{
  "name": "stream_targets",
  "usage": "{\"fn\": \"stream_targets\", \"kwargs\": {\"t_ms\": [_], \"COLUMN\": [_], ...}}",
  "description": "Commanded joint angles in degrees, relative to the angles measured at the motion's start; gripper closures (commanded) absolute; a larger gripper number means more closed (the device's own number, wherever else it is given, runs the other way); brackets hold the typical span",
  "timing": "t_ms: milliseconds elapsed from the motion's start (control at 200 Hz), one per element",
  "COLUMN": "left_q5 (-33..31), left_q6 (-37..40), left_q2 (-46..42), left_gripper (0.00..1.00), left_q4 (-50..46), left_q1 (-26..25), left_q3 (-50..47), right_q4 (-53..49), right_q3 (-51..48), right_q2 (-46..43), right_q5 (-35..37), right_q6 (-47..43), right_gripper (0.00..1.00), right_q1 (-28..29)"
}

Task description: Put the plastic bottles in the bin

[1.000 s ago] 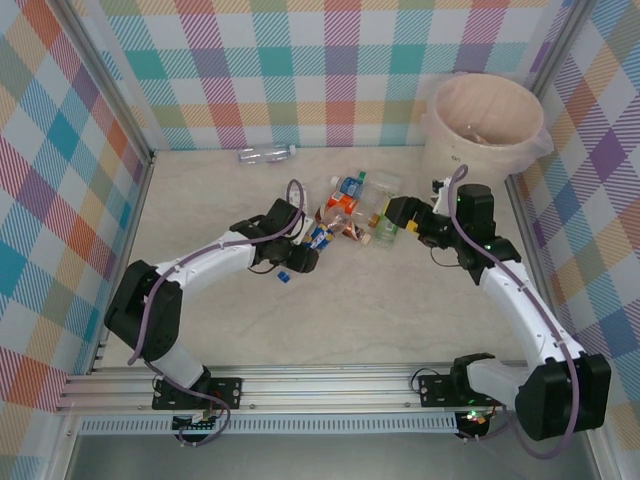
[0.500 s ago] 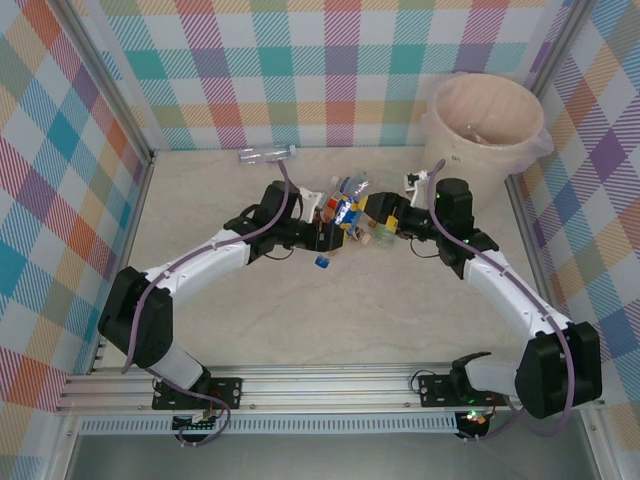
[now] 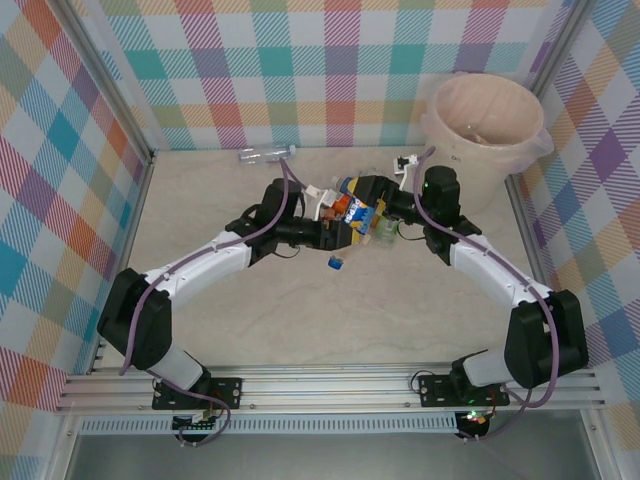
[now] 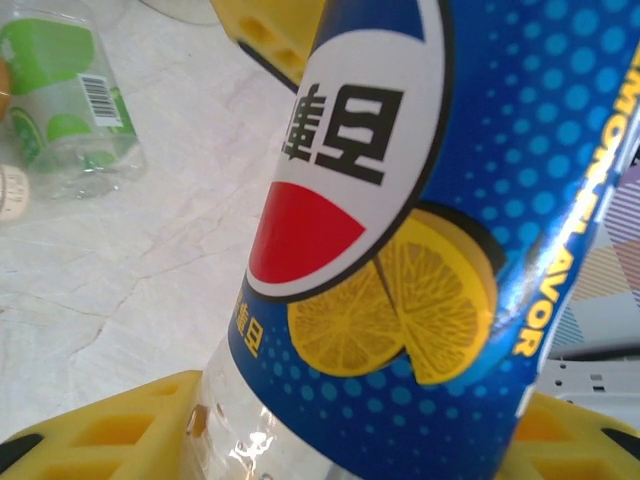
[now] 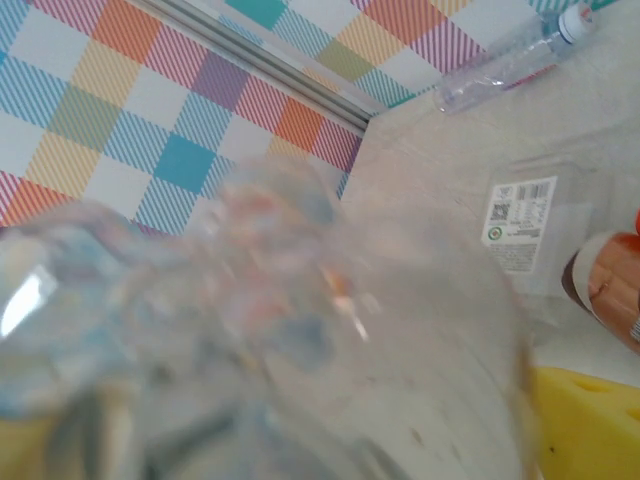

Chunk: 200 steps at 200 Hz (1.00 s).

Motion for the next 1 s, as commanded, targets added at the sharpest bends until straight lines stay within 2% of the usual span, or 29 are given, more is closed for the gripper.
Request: {"fn": "stream_targets", "kwargs": {"t_ms": [0,320,585,745,840,920,995], "left_q5": [2.1,2.1,1.1,0.6,-0.1,-0.6,-1.0], "left_q6": [0.3,0.1,-0.4,-0.9,-1.1,-0.8,-0.3], "left_q2": [-1.2,-0.4,0.0,0.5,0.6,0.6,0.4], "left_gripper": [0.64,0.64,0.62,0.49,0.36,0.21,0.12], "left_q4": [1.7,1.8,1.8,1.1,0.7,-0.6,-1.9], "left_q1": [-0.5,-0.7,-0.7,-0.7,-0.7,-0.6,-0.5], "left_q3": [1.9,2.3,2.4,3.1,3.5,4.3,5.0], "right_q4": [1.5,-2.6,-4.4,-6.3,-7.7,-8.7,-9.2], "right_q3": [2.1,3.4,3.2,2.8,2.4,2.6,2.5], "right_q2": [0.7,0.5,-0.2,-1.3,-2.2,-2.4,-2.4], "right_q5": [-0.2,-1.8,-0.4,3.9,6.5,7.3,8.0], "right_q6": [-0.7,-2.7,-4.3,-5.8,-6.7,-7.0,-7.1], "right_gripper": [0.00,0.26,0.40,0.46,0.48,0.50,0.52], "right_q1": [0.5,0.5,0.5,0.5,0.5,0.4,0.3]}}
